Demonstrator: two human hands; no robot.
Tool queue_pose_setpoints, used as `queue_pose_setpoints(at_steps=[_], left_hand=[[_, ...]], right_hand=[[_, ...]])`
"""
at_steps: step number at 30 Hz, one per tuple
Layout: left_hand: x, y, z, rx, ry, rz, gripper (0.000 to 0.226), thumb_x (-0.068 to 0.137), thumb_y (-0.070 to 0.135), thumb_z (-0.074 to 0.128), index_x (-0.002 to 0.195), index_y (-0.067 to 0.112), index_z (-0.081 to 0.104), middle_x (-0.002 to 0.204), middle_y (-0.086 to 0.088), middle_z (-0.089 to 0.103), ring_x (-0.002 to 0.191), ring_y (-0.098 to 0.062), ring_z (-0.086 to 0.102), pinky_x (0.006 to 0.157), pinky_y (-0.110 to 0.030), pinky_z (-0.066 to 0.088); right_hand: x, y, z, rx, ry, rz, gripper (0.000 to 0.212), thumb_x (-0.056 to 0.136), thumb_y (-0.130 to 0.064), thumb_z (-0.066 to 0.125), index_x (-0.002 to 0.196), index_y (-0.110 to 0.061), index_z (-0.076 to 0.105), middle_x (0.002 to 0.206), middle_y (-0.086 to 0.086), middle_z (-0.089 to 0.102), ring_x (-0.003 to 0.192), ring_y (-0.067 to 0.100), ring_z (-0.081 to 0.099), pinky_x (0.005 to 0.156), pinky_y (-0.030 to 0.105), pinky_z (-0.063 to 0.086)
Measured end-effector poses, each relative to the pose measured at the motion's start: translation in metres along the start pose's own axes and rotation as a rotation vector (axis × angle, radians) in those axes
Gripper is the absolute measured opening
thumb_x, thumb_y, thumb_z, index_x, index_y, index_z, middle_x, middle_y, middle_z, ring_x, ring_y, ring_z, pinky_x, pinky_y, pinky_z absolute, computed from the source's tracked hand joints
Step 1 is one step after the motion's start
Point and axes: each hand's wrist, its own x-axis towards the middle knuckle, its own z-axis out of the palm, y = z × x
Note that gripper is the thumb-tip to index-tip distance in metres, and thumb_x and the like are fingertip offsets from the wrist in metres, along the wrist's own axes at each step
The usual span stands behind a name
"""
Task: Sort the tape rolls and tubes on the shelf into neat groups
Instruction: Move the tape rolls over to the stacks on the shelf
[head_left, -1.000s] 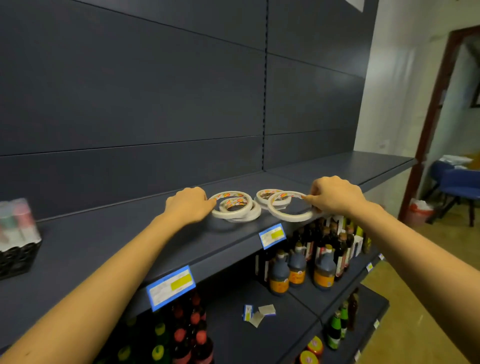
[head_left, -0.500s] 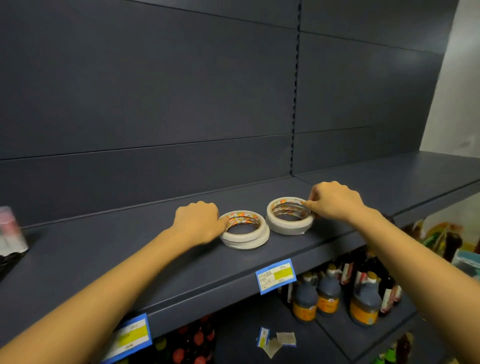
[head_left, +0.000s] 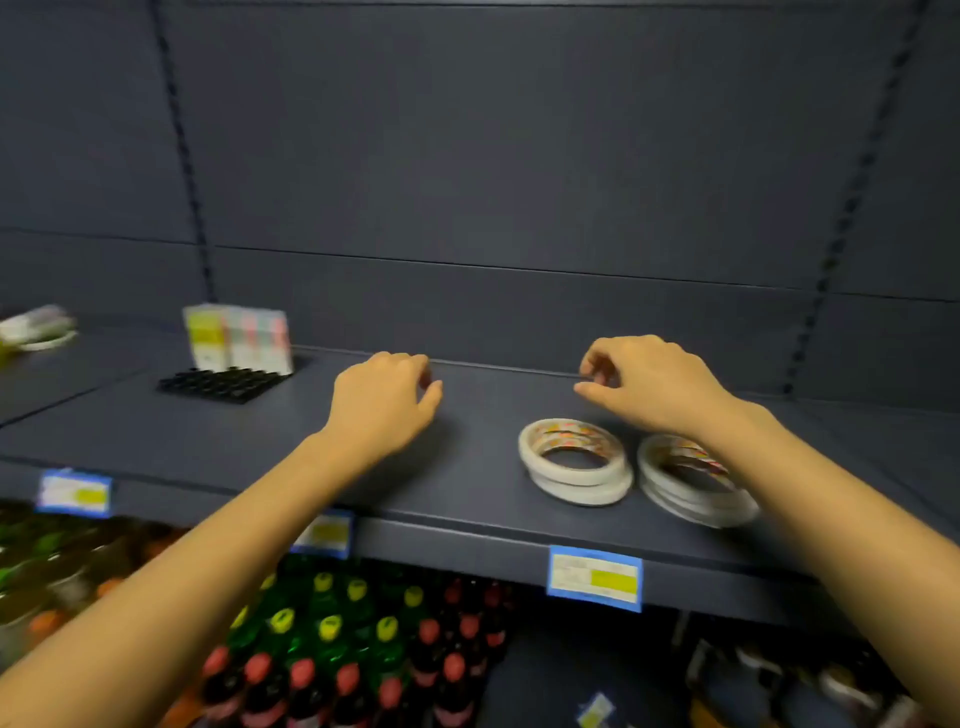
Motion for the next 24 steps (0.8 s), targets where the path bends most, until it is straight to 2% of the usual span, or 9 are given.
queue_pose_setpoints(at_steps=[4,8,10,17,24], left_hand=[[-0.044,-0.056,-0.033,0.064,0.046,-0.183,0.022,0.091,0.033,0.048,0.096,0.017,0.061,0.098,0.001,0.067,0.097,-0.024,0.058,0.068,-0.030,0.039],[-0.091,-0.116,-0.071,0.146,0.037,-0.326,0.022,0.091,0.036,0.050,0.095,0.018,0.062,0.096,0.002,0.067,0.094,-0.023,0.059,0.066,-0.030,0.039],[-0.112,-0.143,-0.089,0.188,0.007,-0.364,0.024,0.091,0.040,0.049,0.091,0.018,0.062,0.094,0.002,0.068,0.090,-0.022,0.060,0.066,-0.031,0.042],[-0.176,-0.241,-0.145,0.337,0.035,-0.463,0.025,0.090,0.039,0.050,0.086,0.017,0.060,0.091,-0.004,0.068,0.090,-0.026,0.061,0.059,-0.029,0.034],[-0.213,-0.346,-0.187,0.364,0.002,-0.447,0.025,0.091,0.040,0.049,0.095,0.018,0.060,0.096,-0.004,0.067,0.089,-0.023,0.062,0.060,-0.027,0.037]], right_hand=[[0.024,-0.072,0.029,0.130,-0.016,-0.293,0.021,0.090,-0.038,0.054,0.107,-0.028,0.058,0.102,-0.011,0.061,0.090,0.012,0.053,0.074,0.027,0.038],[0.038,-0.153,0.054,0.206,0.014,-0.530,0.028,0.091,-0.035,0.053,0.116,-0.025,0.056,0.117,-0.007,0.057,0.108,0.016,0.053,0.077,0.028,0.039],[0.042,-0.192,0.064,0.230,-0.024,-0.601,0.031,0.091,-0.036,0.053,0.120,-0.024,0.054,0.121,-0.006,0.057,0.111,0.017,0.053,0.080,0.029,0.041],[0.052,-0.315,0.091,0.256,-0.096,-0.749,0.033,0.093,-0.036,0.051,0.123,-0.023,0.051,0.121,-0.004,0.057,0.108,0.017,0.053,0.078,0.031,0.042],[0.077,-0.437,0.107,0.235,-0.129,-0.700,0.029,0.093,-0.039,0.049,0.119,-0.024,0.053,0.118,-0.002,0.059,0.106,0.021,0.055,0.079,0.035,0.045]])
